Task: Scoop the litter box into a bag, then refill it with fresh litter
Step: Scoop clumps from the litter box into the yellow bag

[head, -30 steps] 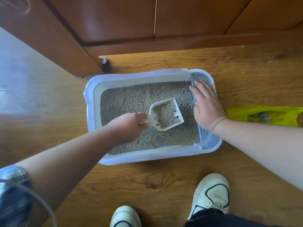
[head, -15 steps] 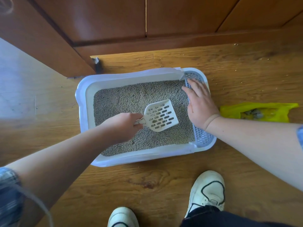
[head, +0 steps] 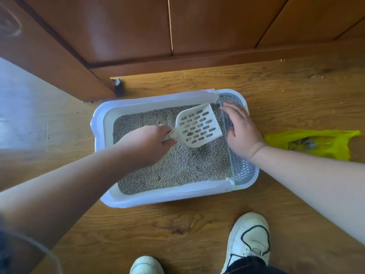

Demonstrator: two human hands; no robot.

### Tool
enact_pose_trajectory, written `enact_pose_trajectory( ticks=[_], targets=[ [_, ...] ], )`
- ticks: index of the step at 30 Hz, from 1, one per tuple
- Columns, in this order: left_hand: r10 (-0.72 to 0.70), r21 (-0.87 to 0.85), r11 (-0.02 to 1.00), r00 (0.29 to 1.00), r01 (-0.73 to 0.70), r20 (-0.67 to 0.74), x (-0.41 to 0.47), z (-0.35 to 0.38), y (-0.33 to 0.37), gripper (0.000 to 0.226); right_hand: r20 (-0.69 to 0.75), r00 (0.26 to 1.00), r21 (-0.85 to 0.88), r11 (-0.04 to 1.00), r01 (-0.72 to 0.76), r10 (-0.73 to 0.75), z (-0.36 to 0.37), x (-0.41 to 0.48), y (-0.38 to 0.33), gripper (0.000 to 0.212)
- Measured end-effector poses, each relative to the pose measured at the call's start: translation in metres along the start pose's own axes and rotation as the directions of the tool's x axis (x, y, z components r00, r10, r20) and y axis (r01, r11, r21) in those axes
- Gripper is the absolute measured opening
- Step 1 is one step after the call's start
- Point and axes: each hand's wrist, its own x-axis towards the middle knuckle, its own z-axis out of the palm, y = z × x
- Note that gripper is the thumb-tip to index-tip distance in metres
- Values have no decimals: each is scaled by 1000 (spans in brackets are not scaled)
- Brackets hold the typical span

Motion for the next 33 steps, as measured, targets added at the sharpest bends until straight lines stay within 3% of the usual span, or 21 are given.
enact_pose_trajectory(
  ticks=[4, 8, 11, 14, 16, 19, 24, 28, 33],
  targets=[
    [35, 18, 999, 999, -35, 9, -5, -18, 34, 19, -23, 989, 139, 980, -144, 149, -34, -6, 5, 57],
    [98, -49, 995, 983, -91, 156, 4, -18, 84, 14, -142, 943, 298, 921, -250, 302, -67, -37, 36, 48],
    [163, -123, 982, 967, -140, 197, 22, -5, 133, 10, -251, 857, 365, 864, -347, 450, -86, -74, 80, 48],
    [218, -133, 973, 943, -189, 251, 39, 18, 183, 7, -361, 726, 388, 802, -454, 585, -99, -122, 119, 47],
    [241, -85, 971, 928, -226, 283, 49, 35, 214, 11, -377, 643, 387, 744, -544, 666, -104, -153, 139, 46],
    [292, -48, 956, 914, -291, 282, 60, 56, 252, 18, -374, 579, 426, 688, -587, 725, -103, -185, 155, 46],
    [356, 137, 910, 906, -392, 231, 79, 84, 289, 19, -307, 564, 392, 642, -659, 767, -87, -213, 157, 49],
    [348, 244, 886, 913, -394, 211, 84, 96, 298, 53, -283, 608, 354, 670, -652, 741, -81, -219, 157, 51],
    [359, 117, 917, 916, -382, 179, 83, 102, 288, 49, -239, 626, 341, 667, -662, 743, -82, -222, 155, 49]
  ],
)
